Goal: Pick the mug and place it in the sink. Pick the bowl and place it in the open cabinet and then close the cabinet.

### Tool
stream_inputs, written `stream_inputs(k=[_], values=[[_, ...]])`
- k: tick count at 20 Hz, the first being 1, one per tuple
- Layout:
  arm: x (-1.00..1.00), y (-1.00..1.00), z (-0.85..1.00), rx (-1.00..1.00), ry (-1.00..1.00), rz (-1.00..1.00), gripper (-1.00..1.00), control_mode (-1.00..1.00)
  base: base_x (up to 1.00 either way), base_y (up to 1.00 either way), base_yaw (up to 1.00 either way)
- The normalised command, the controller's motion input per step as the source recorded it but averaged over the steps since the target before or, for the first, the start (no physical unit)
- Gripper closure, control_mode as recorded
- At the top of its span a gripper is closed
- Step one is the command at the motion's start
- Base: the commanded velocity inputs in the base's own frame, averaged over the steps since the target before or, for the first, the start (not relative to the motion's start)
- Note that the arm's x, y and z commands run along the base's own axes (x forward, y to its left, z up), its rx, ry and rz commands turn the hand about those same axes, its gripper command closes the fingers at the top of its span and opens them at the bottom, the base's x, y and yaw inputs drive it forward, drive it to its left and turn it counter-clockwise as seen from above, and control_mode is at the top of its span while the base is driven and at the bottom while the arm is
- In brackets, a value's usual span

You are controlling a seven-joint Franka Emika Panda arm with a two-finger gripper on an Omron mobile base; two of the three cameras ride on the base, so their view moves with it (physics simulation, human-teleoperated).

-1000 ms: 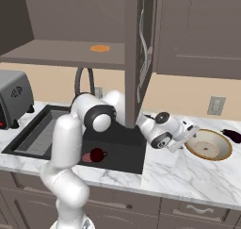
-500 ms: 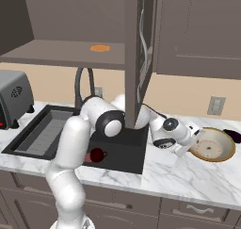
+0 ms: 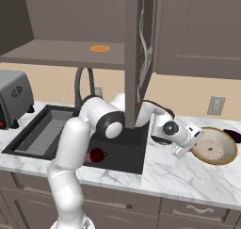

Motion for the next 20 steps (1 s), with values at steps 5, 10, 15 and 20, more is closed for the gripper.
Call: stream_inputs(k=[5,10,15,20], values=[[-0.16,0.86,0.28,-0.03,0.00,0.00,1.00,-1.00,0.00,0.00,0.00],[-0.13,0.91,0.37,-0.05,0.00,0.00,1.00,-1.00,0.00,0.00,0.00],[-0.17,0.80,0.52,0.00,0.00,0.00,1.00,-1.00,0.00,0.00,0.00],[-0.22,0.67,0.52,0.00,0.00,0.00,1.00,-1.00,0.00,0.00,0.00]])
